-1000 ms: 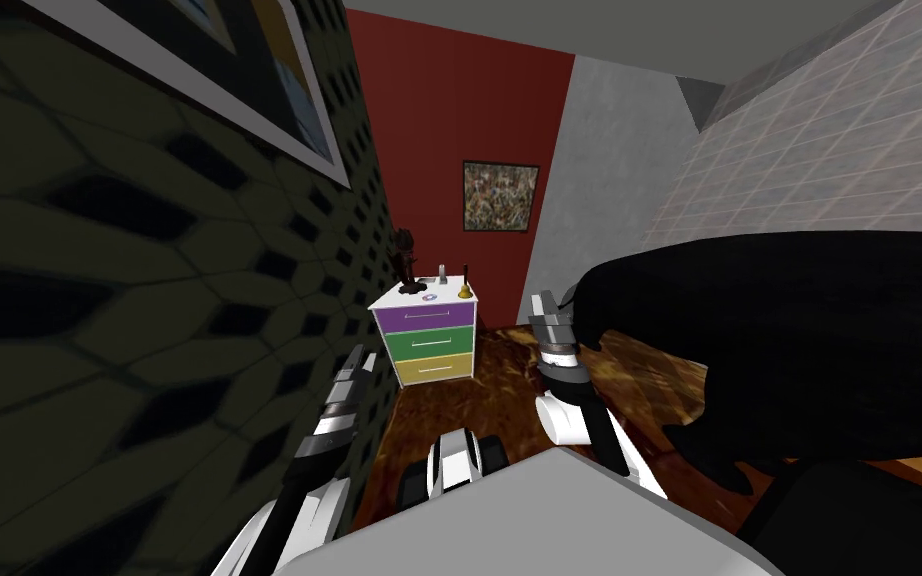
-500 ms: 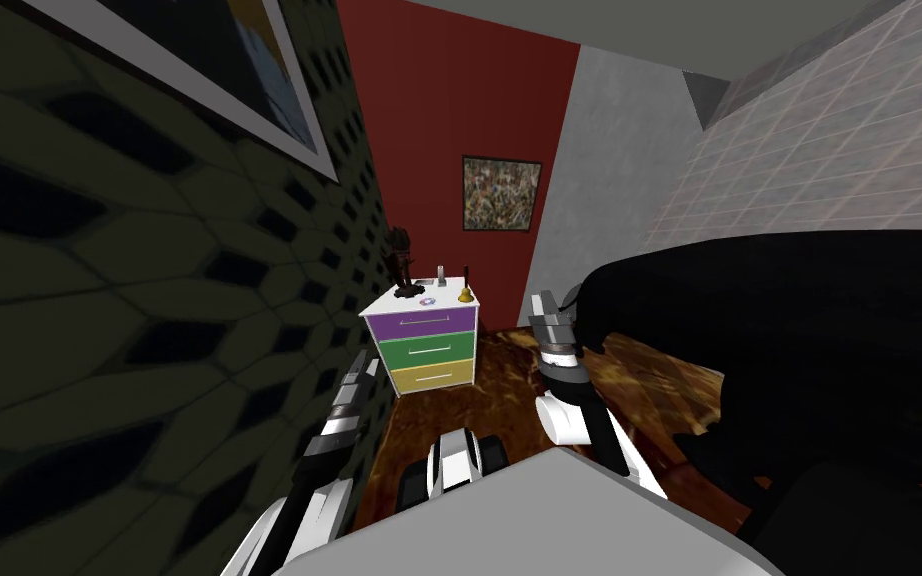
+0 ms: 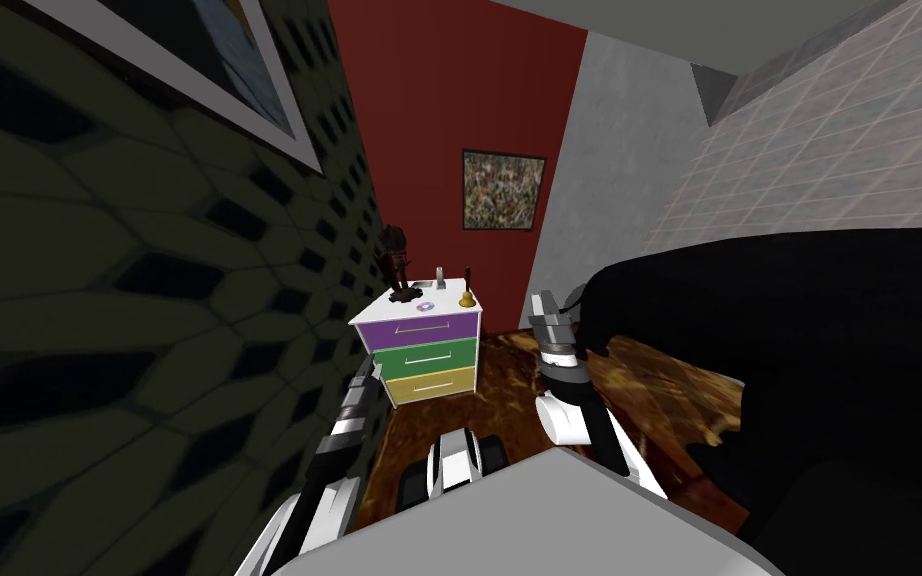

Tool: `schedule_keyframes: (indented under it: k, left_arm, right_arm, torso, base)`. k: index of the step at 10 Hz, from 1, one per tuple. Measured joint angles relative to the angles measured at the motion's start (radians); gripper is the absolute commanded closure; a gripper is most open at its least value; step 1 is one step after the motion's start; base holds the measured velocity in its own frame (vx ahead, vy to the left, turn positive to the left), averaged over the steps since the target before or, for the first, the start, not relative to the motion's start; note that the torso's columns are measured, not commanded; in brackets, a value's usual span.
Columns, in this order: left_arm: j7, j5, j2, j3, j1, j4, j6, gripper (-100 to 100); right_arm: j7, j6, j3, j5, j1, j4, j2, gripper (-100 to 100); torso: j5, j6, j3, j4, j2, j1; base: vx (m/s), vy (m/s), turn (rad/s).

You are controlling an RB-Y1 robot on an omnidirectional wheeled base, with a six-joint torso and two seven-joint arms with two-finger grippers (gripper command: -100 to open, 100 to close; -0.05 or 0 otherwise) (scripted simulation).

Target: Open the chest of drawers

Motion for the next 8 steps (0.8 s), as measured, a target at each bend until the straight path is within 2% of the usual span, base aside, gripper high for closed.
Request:
schedule_keyframes:
  k: [2,8]
  left_arm:
    - [0.002,0.004,-0.003,0.002,-0.014,0.046,-0.015,-100]
    - [-0.006,0.01,-0.046,0.002,-0.069,0.198,-0.058,-100]
  right_arm:
    - [0.0,0.0,0.0,0.0,0.0,0.0,0.0,0]
    - [0.0,0.0,0.0,0.0,0.0,0.0,0.0,0]
  torso:
    - [0.0,0.0,0.0,0.0,0.0,-0.001]
    - [0.0,0.0,0.0,0.0,0.0,0.0]
  base:
    - [0.133,-0.004,-0.028]
    - [0.123,0.008,-0.025]
